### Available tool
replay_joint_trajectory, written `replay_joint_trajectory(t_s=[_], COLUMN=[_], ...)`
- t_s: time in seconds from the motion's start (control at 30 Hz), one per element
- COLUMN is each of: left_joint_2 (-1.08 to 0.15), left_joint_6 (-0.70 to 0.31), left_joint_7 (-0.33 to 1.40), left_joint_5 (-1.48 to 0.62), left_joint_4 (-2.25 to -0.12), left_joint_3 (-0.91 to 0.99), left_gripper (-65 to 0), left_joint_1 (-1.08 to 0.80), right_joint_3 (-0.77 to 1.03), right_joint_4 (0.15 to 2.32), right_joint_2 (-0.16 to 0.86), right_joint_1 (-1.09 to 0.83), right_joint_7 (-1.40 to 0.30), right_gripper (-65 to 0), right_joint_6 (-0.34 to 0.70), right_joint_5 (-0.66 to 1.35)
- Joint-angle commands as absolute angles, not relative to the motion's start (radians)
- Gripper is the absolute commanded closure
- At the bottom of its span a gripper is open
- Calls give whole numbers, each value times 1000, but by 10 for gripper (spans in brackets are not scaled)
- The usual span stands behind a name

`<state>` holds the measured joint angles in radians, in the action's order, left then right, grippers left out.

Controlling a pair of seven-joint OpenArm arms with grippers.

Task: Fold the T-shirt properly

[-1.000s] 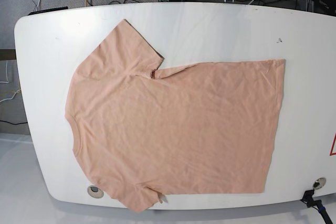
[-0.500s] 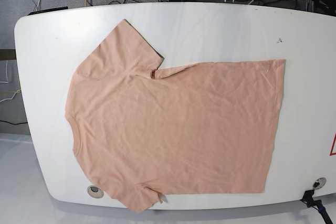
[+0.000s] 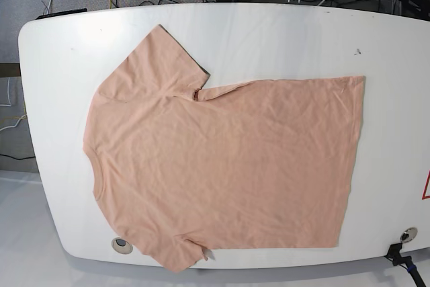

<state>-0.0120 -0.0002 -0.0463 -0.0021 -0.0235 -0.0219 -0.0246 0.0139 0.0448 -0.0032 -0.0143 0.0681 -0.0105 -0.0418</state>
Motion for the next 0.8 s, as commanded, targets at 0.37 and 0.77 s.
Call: replay_joint_trajectory(t_s=[0.37,0.77], left_joint_2=[-10,-11], left_joint_6=[3,6], left_joint_7=[-75,-93], left_joint_5=[2,3], left_joint_4=[-38,-47], left_joint_3=[-32,-27], left_gripper=[0,0], left_joint_1=[-37,-42], right_joint_3=[13,12], right_joint_4=[53,49], right_joint_2=[-5,-7], right_joint_1=[-24,-27], right_joint_7=[63,60], right_gripper=[0,0], right_joint_6=[-11,-7], right_joint_5=[-45,-49])
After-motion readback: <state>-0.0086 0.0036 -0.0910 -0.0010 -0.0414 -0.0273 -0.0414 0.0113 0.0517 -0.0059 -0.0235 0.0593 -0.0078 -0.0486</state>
